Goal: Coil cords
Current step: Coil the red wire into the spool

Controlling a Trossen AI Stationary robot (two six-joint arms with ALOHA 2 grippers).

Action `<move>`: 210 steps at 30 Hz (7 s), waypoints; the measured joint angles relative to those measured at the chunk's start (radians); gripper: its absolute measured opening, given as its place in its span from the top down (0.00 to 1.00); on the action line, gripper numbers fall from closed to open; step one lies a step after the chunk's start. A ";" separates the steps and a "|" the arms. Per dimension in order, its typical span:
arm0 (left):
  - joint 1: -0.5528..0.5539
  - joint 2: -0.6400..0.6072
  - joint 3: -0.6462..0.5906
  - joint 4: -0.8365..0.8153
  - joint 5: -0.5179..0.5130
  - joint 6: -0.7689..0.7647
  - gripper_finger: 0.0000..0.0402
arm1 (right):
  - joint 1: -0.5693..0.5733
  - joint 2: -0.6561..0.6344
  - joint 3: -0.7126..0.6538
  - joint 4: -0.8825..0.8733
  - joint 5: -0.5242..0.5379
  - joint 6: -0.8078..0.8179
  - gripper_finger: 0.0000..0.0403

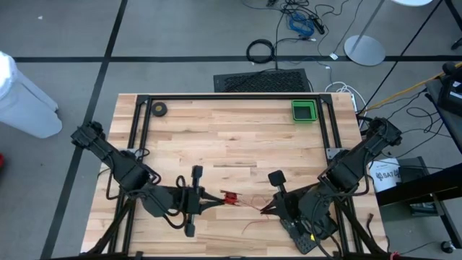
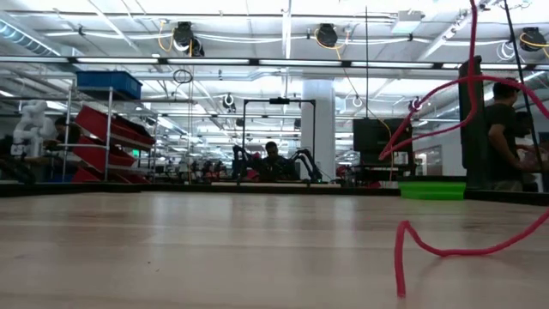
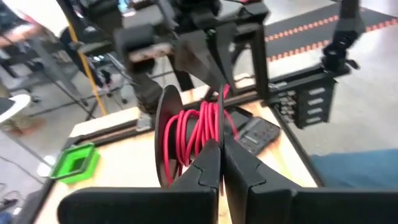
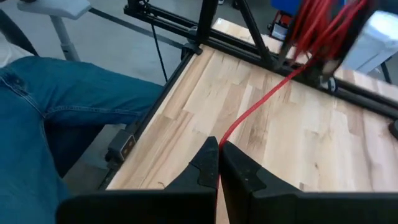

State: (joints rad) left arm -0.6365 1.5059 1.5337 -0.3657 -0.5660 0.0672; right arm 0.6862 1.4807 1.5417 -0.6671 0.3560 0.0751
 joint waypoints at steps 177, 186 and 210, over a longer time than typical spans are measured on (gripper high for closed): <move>-0.158 0.072 0.000 0.134 -0.353 0.086 0.57 | -0.094 0.027 0.003 0.287 0.150 -0.151 1.00; -0.292 0.091 0.000 -0.149 -0.551 -0.354 0.56 | -0.096 -0.033 0.003 0.301 0.150 -0.244 1.00; -0.139 0.427 -0.002 -0.387 -0.926 -0.900 0.56 | -0.095 -0.039 0.003 0.273 0.168 -0.215 1.00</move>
State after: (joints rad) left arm -0.7754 1.9325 1.5322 -0.7532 -1.4916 -0.8325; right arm 0.5915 1.4418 1.5444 -0.3940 0.5236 -0.1402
